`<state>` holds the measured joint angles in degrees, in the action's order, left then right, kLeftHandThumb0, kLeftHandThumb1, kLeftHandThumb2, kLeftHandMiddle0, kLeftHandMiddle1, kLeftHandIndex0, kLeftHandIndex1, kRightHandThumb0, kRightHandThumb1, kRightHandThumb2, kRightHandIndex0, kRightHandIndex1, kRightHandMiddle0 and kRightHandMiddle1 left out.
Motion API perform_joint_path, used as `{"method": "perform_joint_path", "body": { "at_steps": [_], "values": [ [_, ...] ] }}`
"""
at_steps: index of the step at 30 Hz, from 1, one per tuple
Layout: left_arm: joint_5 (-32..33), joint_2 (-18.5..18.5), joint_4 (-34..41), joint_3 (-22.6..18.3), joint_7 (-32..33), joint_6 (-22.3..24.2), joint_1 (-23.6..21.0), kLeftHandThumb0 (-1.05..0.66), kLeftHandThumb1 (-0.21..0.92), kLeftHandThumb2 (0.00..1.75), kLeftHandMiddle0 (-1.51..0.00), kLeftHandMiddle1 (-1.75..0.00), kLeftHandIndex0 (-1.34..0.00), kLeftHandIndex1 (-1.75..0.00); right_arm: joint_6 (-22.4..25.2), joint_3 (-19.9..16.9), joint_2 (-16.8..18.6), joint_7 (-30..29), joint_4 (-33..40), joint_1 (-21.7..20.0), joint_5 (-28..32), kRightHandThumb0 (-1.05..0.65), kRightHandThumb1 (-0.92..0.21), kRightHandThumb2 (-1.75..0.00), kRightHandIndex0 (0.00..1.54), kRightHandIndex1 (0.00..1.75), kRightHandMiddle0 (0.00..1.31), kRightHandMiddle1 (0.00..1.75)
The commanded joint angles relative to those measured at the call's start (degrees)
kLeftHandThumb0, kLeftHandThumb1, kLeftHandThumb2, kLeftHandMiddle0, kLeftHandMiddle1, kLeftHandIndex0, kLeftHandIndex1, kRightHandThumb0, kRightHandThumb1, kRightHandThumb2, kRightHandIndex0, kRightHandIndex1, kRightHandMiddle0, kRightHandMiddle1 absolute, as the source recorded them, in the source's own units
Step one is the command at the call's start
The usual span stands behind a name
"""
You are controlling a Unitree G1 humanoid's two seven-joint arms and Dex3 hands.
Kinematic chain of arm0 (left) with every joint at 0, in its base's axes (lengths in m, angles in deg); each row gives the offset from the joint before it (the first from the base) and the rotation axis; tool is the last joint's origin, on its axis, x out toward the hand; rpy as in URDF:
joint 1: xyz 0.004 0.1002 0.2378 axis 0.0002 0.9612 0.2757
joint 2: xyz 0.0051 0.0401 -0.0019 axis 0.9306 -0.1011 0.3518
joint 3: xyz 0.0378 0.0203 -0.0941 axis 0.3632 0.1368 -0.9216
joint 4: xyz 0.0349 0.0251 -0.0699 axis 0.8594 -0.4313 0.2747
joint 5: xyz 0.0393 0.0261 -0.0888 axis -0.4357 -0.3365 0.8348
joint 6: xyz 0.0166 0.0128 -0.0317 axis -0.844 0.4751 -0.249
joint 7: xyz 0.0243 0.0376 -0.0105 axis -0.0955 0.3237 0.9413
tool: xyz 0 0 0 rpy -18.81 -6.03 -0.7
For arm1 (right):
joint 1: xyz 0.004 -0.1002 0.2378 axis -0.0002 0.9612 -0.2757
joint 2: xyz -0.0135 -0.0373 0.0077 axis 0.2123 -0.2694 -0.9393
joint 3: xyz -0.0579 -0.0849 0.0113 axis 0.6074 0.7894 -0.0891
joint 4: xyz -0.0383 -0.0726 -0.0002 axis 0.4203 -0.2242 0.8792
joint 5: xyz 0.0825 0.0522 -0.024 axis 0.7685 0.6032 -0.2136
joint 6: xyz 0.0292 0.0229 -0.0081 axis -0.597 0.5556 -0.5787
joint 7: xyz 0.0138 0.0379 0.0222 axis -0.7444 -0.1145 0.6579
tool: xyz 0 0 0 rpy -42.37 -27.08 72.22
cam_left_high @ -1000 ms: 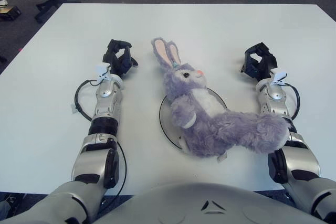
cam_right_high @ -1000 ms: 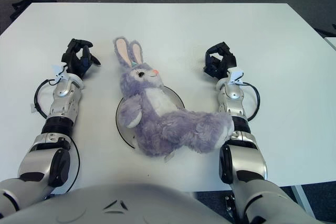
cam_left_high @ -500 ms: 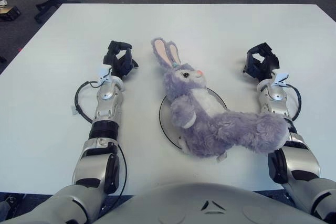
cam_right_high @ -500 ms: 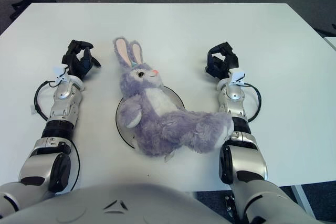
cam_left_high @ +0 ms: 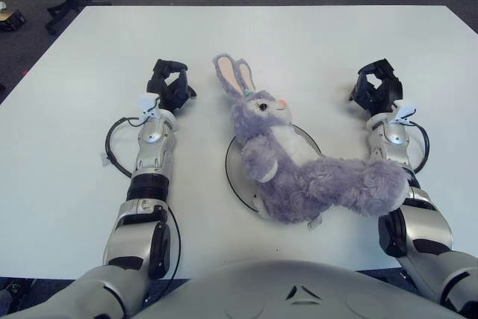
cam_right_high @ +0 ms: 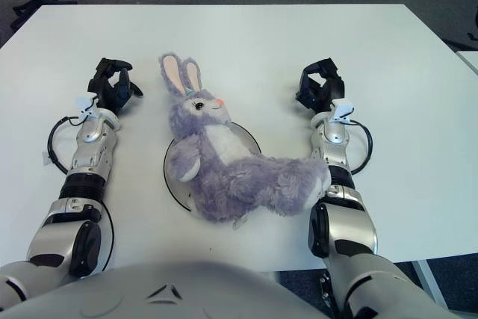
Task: Put the doll into the plate.
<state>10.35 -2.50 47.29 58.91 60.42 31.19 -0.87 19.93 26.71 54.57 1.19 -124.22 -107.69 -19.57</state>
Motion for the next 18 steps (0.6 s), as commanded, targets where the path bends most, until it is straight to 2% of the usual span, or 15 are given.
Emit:
{"method": "perform_joint_path", "body": {
  "at_steps": [1, 7, 11, 18],
  "values": [
    [0.5, -0.6, -0.7, 0.2, -0.5, 3.5, 1.6, -0.36, 0.82, 0.64, -0.80, -1.75, -0.27, -1.75, -0.6, 0.0, 1.4, 0.0, -1.5, 1.8, 0.3, -0.38, -0.69, -0.83, 0.98, 1.75, 0.35, 1.75],
    [1.4, -0.5, 0.1, 0.2, -1.3, 6.0, 1.5, -0.36, 0.82, 0.64, -0.80, -1.75, -0.26, -1.75, 0.9, 0.4, 1.1, -0.6, -1.3, 1.8, -0.5, -0.38, -0.73, -0.77, 0.94, 1.75, 0.32, 1.75],
    [2.3, -0.3, 0.3, 0.1, -2.4, 9.0, 1.2, -0.36, 0.82, 0.64, -0.80, -1.75, -0.26, -1.75, 4.8, 1.7, 0.3, -2.3, -0.3, 2.0, -2.6, -0.37, -0.74, -0.75, 0.89, 1.75, 0.31, 1.75],
    [2.2, 0.0, 0.8, 0.2, -2.8, 11.8, 1.0, -0.36, 0.82, 0.64, -0.80, -1.75, -0.26, -1.75, 7.6, 3.2, -0.6, -3.1, 1.5, 2.6, -4.6, -0.37, -0.75, -0.74, 0.87, 1.75, 0.31, 1.75]
  ]
}}
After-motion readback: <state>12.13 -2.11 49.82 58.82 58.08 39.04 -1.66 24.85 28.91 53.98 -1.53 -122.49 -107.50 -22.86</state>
